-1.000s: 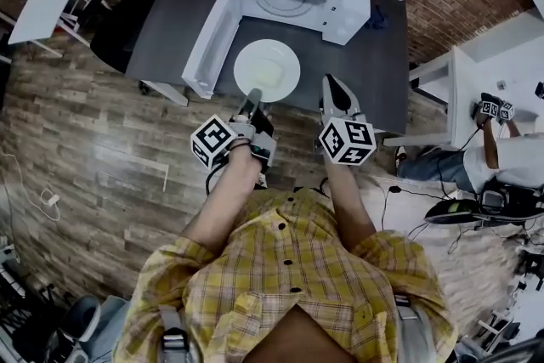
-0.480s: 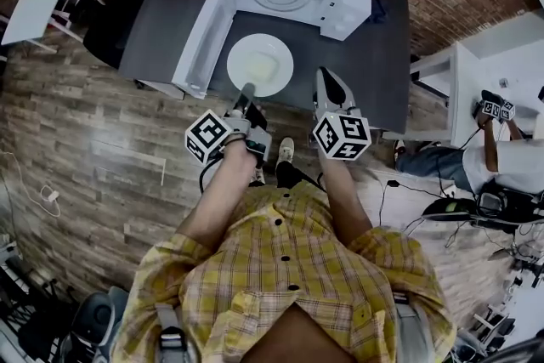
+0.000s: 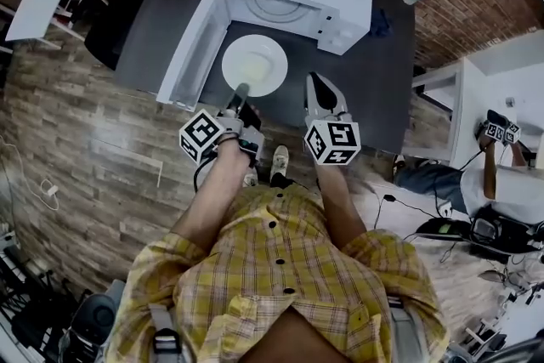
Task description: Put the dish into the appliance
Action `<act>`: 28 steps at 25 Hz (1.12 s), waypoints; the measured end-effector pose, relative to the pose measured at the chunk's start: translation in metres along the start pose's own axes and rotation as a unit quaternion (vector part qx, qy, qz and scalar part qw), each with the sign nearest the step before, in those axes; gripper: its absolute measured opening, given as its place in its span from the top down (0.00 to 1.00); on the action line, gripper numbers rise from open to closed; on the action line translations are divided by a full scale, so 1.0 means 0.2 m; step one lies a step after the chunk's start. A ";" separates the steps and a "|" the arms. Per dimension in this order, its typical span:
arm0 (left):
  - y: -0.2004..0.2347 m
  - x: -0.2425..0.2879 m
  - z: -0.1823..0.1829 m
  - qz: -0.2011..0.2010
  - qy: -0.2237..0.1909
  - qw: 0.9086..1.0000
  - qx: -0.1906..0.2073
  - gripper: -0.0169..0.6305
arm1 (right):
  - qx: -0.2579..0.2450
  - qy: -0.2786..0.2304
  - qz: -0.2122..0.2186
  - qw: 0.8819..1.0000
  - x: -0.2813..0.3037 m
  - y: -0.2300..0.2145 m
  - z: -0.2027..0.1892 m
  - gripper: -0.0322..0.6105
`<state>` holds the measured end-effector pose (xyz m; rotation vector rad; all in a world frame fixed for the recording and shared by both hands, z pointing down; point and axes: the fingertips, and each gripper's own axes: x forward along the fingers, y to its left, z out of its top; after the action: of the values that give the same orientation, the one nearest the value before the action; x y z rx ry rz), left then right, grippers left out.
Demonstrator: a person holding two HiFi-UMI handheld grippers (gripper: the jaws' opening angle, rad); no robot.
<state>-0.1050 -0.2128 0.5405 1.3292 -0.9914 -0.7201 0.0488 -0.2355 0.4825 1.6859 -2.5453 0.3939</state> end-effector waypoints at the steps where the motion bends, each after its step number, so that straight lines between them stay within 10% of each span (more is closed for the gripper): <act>1: 0.01 0.03 0.00 0.001 -0.001 1.000 0.000 0.96 | 0.000 0.001 0.001 1.000 0.02 -0.02 0.00 0.94; 28: 0.29 0.64 0.09 0.032 -0.017 0.999 -0.008 0.96 | 0.006 0.035 0.012 0.999 0.31 -0.24 -0.10 0.94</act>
<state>-0.0722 -0.3251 0.6193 1.2696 -1.0494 -0.7035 0.0660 -0.3031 0.5227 1.6178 -2.5197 0.4624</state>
